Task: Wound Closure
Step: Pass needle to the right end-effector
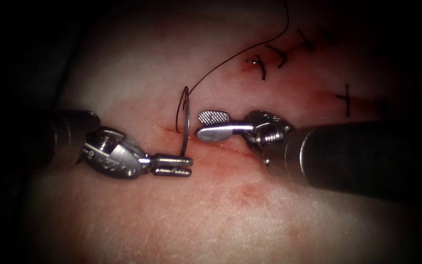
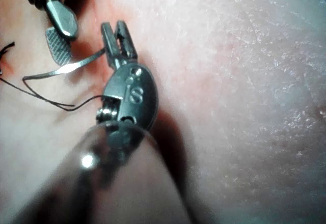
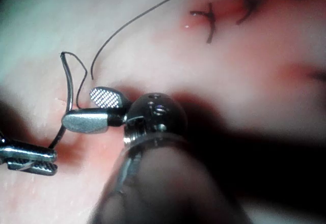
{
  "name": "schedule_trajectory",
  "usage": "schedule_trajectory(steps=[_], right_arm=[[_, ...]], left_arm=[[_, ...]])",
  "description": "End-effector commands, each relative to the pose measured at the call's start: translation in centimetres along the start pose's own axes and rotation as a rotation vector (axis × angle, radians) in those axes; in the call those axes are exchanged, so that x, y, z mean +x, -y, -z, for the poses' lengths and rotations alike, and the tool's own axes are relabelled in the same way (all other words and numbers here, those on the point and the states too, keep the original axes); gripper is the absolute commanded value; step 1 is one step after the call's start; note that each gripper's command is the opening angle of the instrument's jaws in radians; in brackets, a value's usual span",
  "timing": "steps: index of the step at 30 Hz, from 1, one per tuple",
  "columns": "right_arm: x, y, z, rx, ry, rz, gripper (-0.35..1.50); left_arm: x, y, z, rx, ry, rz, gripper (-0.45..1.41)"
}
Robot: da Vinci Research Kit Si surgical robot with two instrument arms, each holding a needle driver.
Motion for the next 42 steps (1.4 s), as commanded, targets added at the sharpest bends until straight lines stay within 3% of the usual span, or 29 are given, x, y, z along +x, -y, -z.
schedule_trajectory(steps=[1,16,42], right_arm=[[-0.06,-0.03,-0.11,-0.002,0.013,-0.004,1.23],[-0.07,0.02,-0.31,-0.033,0.039,-0.028,1.21],[0.05,0.08,-0.5,-0.084,0.042,-0.011,1.03]], left_arm=[[-0.04,-0.03,-0.07,-0.001,0.003,-0.005,-0.45],[-0.02,-0.07,-0.13,-0.025,0.045,-0.038,-0.45],[0.02,-0.11,-0.2,-0.035,0.089,-0.036,-0.45]])
